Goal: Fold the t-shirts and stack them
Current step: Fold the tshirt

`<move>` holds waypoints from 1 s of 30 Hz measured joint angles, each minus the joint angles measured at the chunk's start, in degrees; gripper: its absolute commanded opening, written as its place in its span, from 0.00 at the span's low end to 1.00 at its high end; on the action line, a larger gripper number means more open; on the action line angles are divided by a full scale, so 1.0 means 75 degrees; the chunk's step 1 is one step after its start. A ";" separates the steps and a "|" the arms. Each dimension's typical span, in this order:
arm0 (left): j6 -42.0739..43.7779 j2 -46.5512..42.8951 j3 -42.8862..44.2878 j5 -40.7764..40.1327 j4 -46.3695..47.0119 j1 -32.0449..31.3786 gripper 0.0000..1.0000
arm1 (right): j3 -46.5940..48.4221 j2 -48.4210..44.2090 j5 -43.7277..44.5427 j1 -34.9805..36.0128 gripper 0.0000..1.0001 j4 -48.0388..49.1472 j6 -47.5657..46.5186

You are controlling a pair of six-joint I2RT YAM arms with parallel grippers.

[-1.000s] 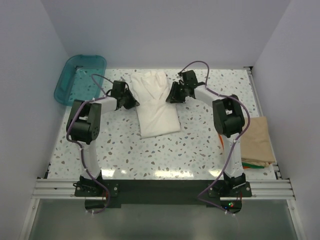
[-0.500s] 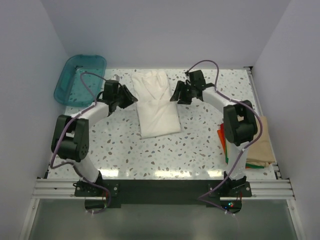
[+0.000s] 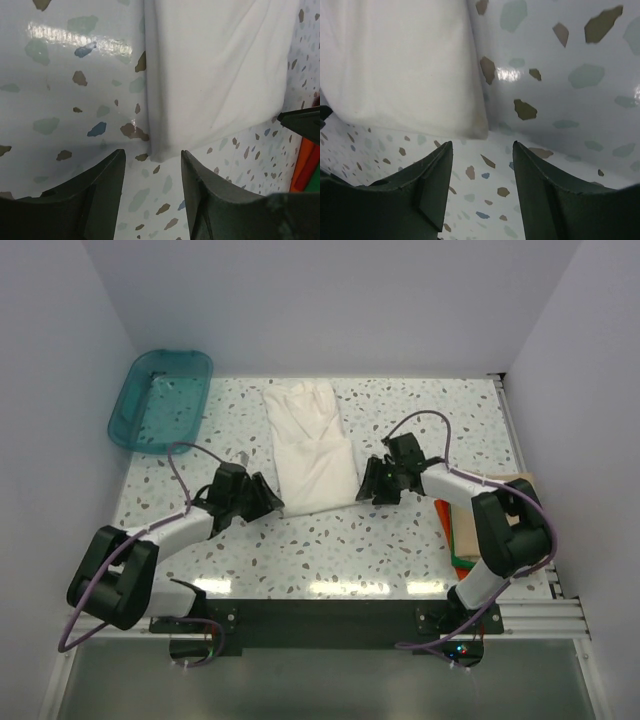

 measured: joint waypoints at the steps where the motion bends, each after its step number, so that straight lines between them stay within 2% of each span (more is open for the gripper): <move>1: -0.0041 -0.0044 -0.0119 0.0012 0.0017 0.0000 0.54 | -0.0143 0.0000 0.0000 0.0041 0.55 0.0003 0.0023; 10: -0.0201 -0.0119 -0.0385 0.0143 0.0504 -0.0003 0.53 | -0.0455 0.0003 0.0052 0.0195 0.53 0.0530 0.0391; 11: -0.0210 -0.0117 -0.0385 0.0149 0.0539 -0.0003 0.52 | -0.0452 0.0006 0.0061 0.0213 0.48 0.0589 0.0446; 14: -0.0256 -0.0082 -0.0385 0.0169 0.0647 -0.0006 0.50 | -0.0455 0.0026 0.0064 0.0265 0.43 0.0743 0.0586; 20: -0.0350 0.0134 -0.0478 0.0213 0.0898 -0.0058 0.47 | -0.0475 0.0099 0.0076 0.0291 0.41 0.0944 0.0769; 30: -0.0656 0.0443 -0.0702 0.0201 0.1384 -0.0525 0.48 | -0.0705 0.0178 0.0096 0.0291 0.41 0.1070 0.0892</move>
